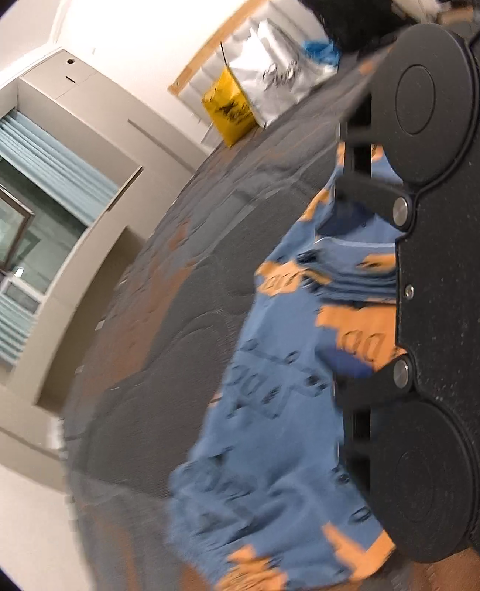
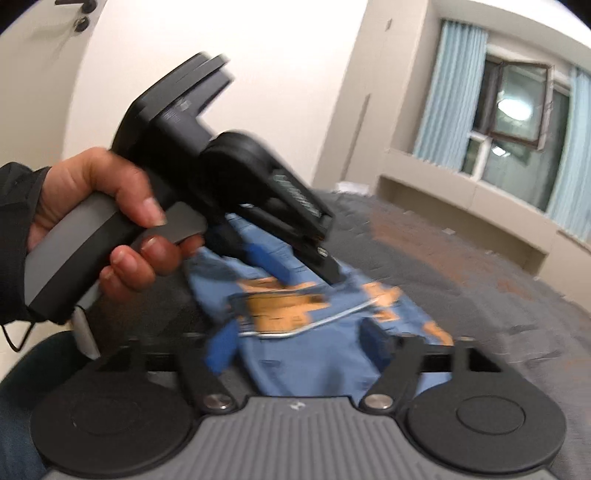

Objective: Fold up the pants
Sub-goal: 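Open both grippers and release the folded pants onto the bed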

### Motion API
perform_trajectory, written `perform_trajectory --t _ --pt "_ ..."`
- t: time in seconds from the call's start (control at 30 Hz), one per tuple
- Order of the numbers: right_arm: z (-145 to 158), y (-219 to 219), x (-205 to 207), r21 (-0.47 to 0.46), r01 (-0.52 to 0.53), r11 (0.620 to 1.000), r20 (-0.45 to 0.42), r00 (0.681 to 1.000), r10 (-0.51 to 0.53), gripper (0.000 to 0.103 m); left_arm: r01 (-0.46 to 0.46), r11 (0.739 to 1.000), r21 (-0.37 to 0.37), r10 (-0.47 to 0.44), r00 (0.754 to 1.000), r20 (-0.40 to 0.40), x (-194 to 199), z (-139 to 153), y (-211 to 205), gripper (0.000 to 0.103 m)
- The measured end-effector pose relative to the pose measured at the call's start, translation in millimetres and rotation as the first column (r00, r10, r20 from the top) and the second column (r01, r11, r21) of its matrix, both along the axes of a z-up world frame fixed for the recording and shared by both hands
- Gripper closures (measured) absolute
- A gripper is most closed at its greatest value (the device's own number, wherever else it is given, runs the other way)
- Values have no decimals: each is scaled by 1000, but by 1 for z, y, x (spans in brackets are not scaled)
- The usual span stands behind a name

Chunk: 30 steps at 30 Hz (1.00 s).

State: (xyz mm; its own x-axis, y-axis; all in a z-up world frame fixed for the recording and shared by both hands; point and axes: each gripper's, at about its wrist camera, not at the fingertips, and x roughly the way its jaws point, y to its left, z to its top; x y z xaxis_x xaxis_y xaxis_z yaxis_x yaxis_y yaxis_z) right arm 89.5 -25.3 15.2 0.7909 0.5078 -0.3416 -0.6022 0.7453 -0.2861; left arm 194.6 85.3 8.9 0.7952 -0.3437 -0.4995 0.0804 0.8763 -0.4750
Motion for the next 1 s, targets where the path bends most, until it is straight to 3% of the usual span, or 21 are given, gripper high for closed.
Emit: perform_trajectory --t 0.1,0.2,0.27,0.33,0.4,0.5,0.57,0.67,0.77,0.93,1.0 --pt "6 -22 2 -9 99 995 70 993 -98 0 -31 995 97 27 999 46 2 8 -11 11" --pt "9 -45 18 -39 230 972 141 965 -222 0 -54 980 192 42 997 68 7 10 -24 3" --pt "10 -58 34 -68 322 944 162 937 -308 0 -61 956 287 40 996 78 11 9 -34 3" --pt "8 -68 52 -100 395 913 188 909 -372 0 -81 915 394 54 995 78 15 4 -43 3" --pt "4 -75 74 -142 463 875 209 878 -431 0 -95 888 450 68 995 76 18 0 -46 1" --pt "-5 -86 103 -191 534 823 219 841 -495 0 -91 897 432 75 996 56 20 -1 -40 0" --pt "-11 -90 116 -223 550 805 209 833 -512 0 -88 903 420 76 996 45 20 -2 -37 0" --pt "-22 -93 124 -231 535 813 168 845 -508 0 -88 908 409 79 996 38 19 -3 -37 0" --pt "-24 -96 122 -221 535 815 180 844 -505 0 -89 914 396 80 996 39 18 -2 -36 1" --pt "-11 -103 91 -160 538 828 209 838 -504 0 -93 925 368 83 996 43 -1 2 -37 1" --pt "-10 -106 72 -150 520 841 197 849 -490 0 -86 920 383 70 996 57 -14 -1 -40 1"
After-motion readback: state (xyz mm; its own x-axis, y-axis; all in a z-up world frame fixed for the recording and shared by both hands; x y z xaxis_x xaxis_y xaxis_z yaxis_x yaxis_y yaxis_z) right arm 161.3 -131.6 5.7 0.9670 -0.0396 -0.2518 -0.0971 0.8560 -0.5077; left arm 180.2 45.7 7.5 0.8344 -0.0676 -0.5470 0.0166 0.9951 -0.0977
